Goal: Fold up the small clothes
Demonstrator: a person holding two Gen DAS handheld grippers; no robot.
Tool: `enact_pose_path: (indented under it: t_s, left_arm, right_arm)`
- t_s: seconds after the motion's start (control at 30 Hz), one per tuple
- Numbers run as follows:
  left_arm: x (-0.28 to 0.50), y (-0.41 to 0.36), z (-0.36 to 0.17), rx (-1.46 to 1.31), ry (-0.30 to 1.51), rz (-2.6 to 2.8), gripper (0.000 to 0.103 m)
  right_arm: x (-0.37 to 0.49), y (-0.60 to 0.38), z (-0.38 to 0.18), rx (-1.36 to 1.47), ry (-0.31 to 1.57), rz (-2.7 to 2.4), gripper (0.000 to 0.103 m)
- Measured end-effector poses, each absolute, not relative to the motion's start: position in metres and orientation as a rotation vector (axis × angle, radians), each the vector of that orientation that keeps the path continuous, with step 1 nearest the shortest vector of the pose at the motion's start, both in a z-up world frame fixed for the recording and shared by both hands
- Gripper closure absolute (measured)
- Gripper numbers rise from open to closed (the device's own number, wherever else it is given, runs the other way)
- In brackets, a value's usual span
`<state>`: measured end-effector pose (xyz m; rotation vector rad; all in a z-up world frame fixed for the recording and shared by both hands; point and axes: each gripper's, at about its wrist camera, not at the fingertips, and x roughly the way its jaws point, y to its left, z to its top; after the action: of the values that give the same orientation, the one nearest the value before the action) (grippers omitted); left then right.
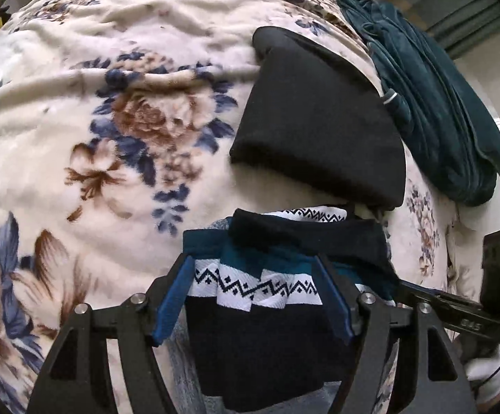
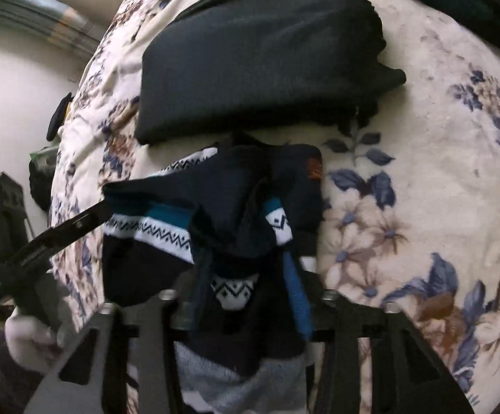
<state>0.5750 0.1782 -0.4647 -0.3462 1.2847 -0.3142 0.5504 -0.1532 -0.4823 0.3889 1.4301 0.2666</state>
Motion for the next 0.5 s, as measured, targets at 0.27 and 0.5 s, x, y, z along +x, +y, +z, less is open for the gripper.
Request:
enact_pose_path:
  t_s: [0.27,0.5]
  left_arm:
    - [0.567,0.195,-0.456,-0.377,1.290,-0.254,0.035]
    - [0.588,0.169,-0.467,-0.254,1.316,-0.306,0.035]
  right_arm:
    - [0.571,-0.159,-0.443,0.416,1.260,0.229,0.095]
    - [0.597,-0.151,-0.443,0.402,1.322,0.263,0.095]
